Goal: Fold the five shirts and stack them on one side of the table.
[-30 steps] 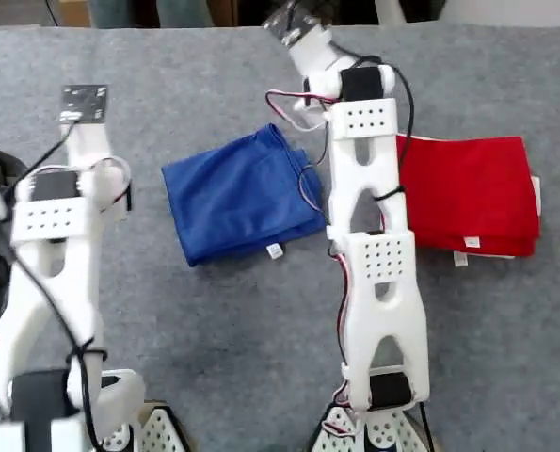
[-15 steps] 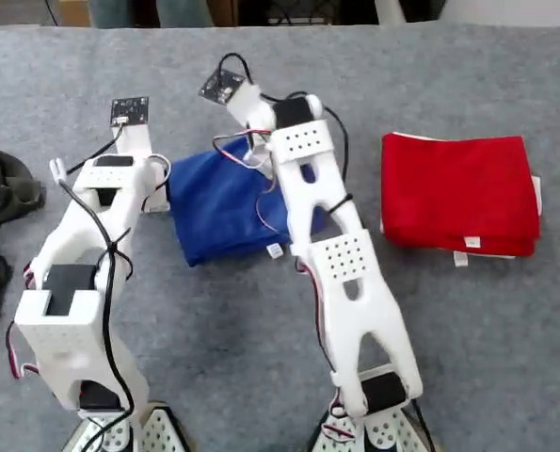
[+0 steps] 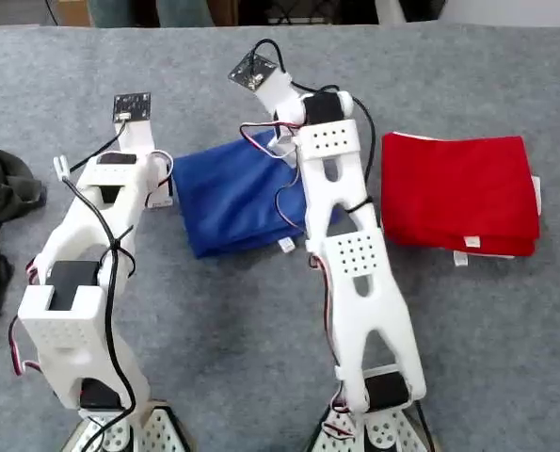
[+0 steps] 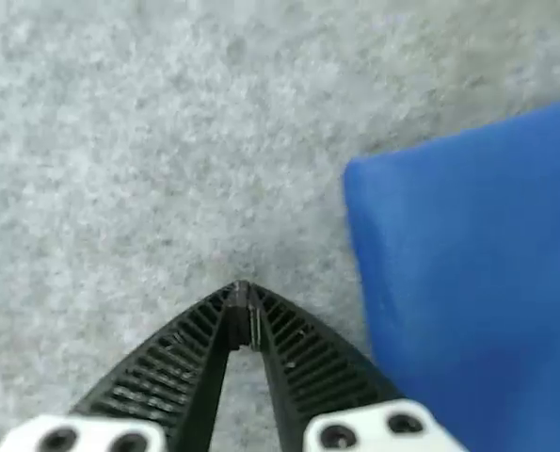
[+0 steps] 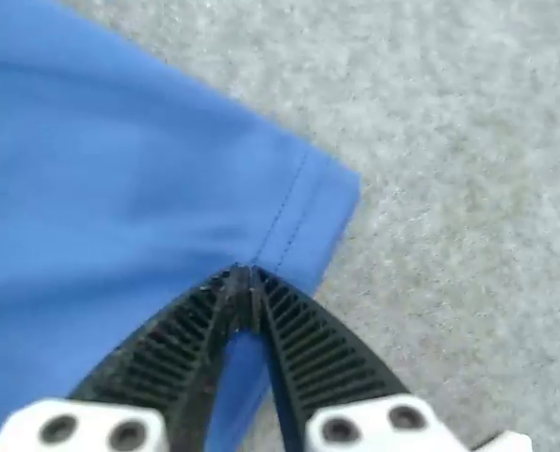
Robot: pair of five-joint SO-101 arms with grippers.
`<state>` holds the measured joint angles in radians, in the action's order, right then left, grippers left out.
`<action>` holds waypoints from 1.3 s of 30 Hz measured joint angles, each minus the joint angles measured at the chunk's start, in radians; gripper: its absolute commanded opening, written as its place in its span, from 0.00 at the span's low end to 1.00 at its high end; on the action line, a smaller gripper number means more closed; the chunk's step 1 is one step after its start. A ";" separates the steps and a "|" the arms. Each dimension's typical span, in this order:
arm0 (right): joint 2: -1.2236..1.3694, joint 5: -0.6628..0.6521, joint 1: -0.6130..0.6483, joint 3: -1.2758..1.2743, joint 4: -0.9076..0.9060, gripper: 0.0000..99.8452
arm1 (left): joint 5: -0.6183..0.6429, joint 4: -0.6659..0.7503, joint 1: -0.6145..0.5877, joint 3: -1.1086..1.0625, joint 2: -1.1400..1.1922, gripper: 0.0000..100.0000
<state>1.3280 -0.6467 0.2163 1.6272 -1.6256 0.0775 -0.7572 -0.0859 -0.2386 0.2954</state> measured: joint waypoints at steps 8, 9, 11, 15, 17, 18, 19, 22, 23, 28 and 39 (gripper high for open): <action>-0.051 0.000 0.003 0.000 0.029 0.01 | -0.002 -0.015 0.086 0.063 -0.092 0.03; -0.049 0.000 0.000 0.000 0.044 0.01 | -0.002 -0.015 0.100 0.075 -0.077 0.03; -0.034 0.000 -0.009 0.000 0.087 0.01 | -0.002 -0.009 0.112 0.097 -0.020 0.03; 0.066 0.000 -0.012 0.006 0.170 0.01 | -0.002 -0.006 0.107 0.172 0.146 0.03; 0.095 0.000 -0.012 0.006 0.203 0.01 | -0.002 -0.012 0.109 0.221 0.201 0.03; 0.098 0.000 -0.012 0.006 0.209 0.01 | 0.002 -0.029 0.107 0.245 0.212 0.03; 0.098 0.000 -0.012 0.006 0.213 0.01 | 0.002 -0.055 0.107 0.273 0.222 0.03; 0.097 0.000 -0.012 0.006 0.213 0.01 | -0.002 -0.117 0.106 0.319 0.233 0.03; 0.097 0.000 -0.012 0.006 0.210 0.01 | -0.002 -0.129 0.104 0.327 0.233 0.03; 0.015 0.000 -0.029 0.006 0.121 0.01 | -0.002 -0.147 0.103 0.333 0.226 0.03; -0.249 -0.002 -0.081 0.006 -0.132 0.01 | -0.002 -0.201 0.100 0.178 -0.009 0.03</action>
<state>1.0794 -0.6483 0.1350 1.6333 -1.7576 0.0760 -0.9582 0.0138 -0.0606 0.2862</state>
